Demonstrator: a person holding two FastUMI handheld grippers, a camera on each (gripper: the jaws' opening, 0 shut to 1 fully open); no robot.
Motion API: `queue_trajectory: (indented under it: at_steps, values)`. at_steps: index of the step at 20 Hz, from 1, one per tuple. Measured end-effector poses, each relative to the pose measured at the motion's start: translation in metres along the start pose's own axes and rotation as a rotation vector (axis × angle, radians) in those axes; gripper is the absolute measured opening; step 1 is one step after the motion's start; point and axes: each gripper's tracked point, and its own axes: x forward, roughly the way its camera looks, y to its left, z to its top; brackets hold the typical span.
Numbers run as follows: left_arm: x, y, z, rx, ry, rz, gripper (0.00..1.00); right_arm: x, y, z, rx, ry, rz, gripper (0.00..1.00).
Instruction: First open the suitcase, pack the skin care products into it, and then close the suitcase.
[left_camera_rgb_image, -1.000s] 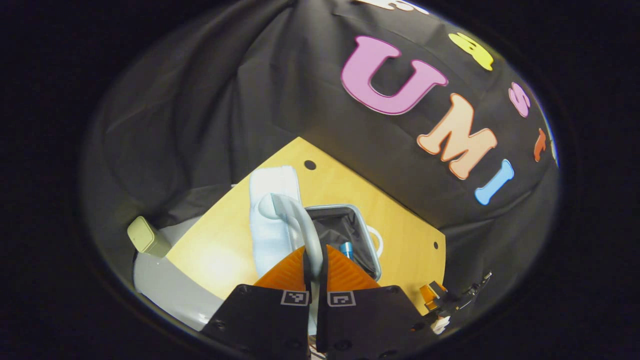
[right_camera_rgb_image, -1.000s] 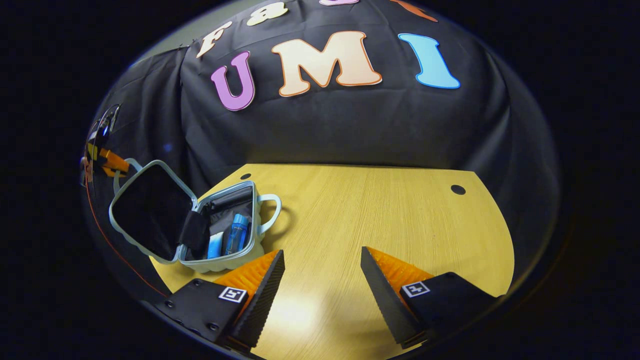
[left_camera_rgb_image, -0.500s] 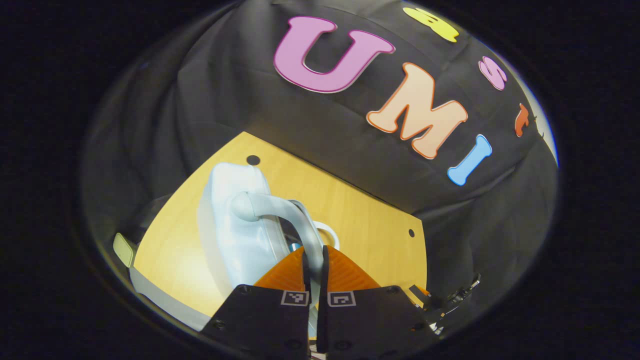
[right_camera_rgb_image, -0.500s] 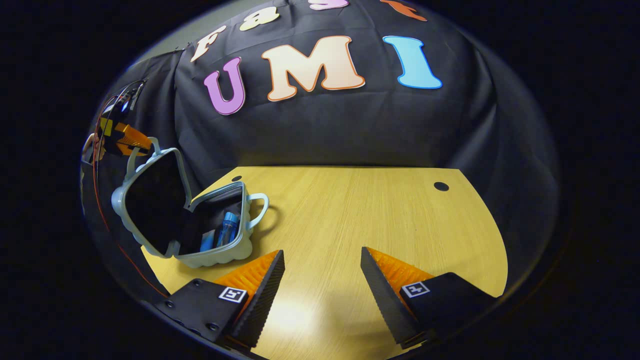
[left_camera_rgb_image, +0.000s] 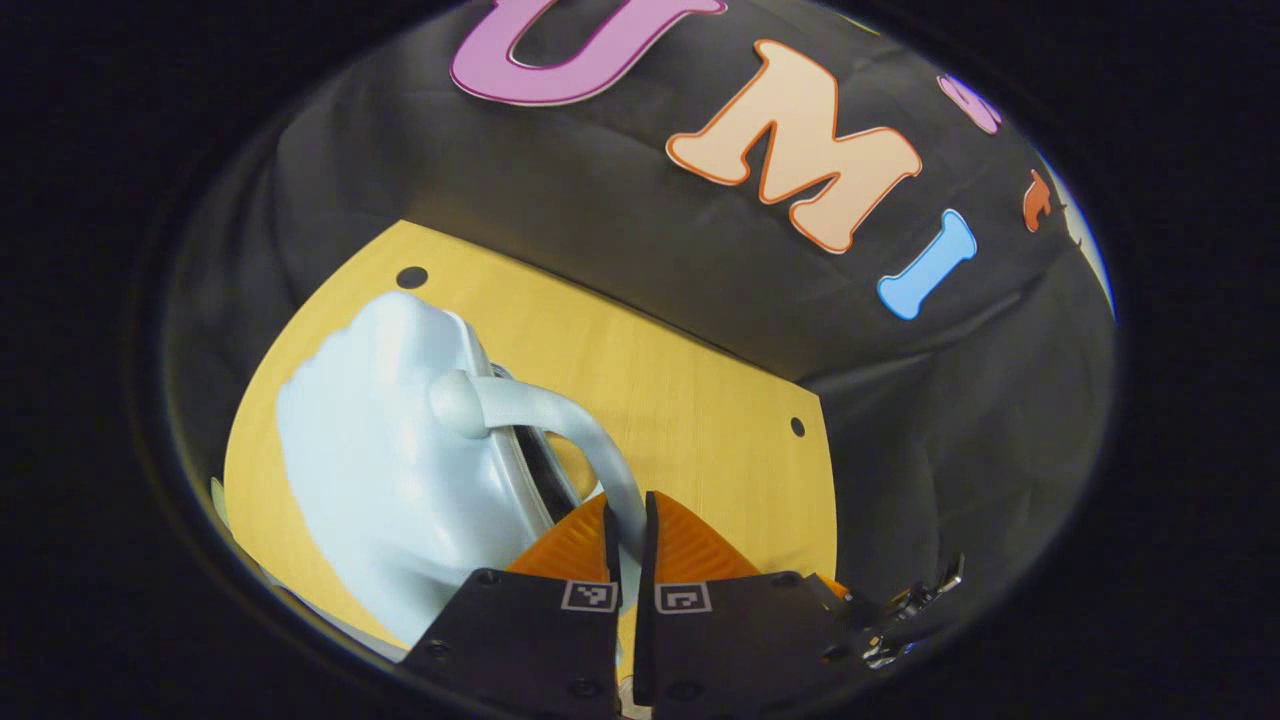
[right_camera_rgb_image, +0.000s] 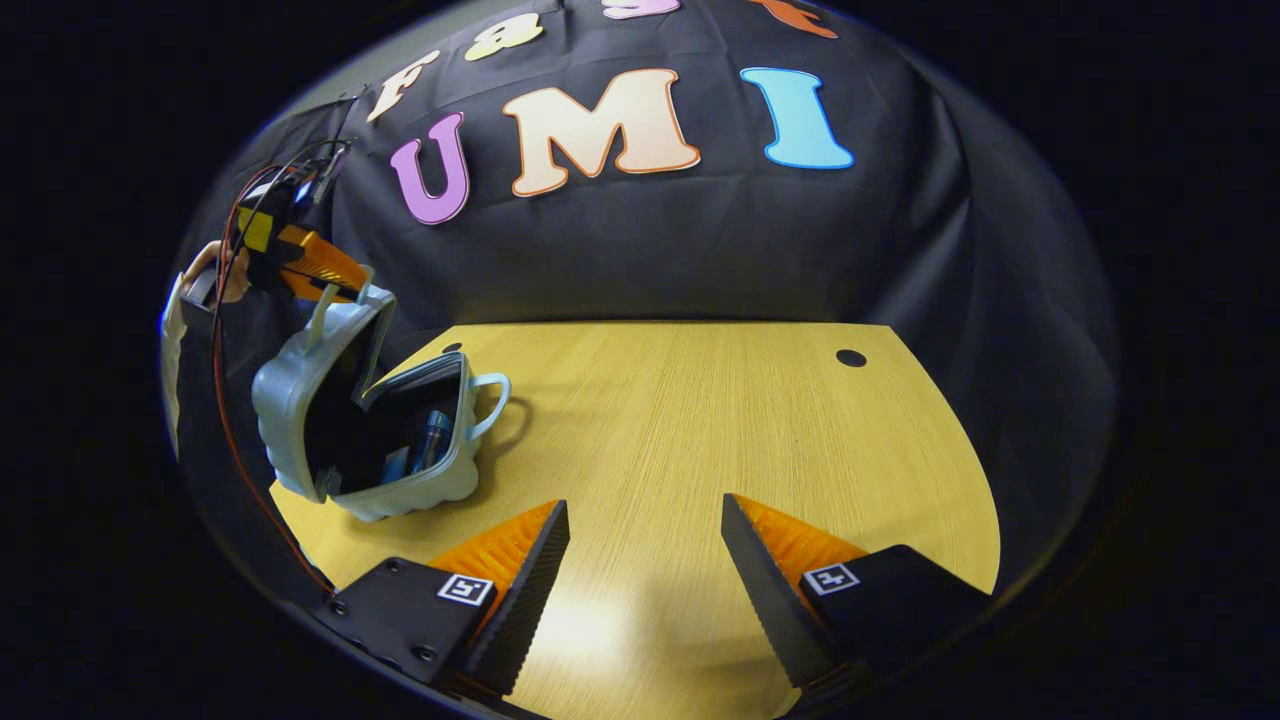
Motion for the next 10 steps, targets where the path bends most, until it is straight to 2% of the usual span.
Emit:
queue_trajectory:
  at_steps: [1,10]
  values:
    - [0.009,-0.002,-0.002,0.000,0.017,0.002,0.00,-0.001,0.000,0.000,0.004,-0.003,-0.001,0.96]
    - [0.093,-0.002,-0.026,-0.018,0.152,0.031,0.00,-0.001,-0.004,-0.005,0.042,0.001,0.010,0.96]
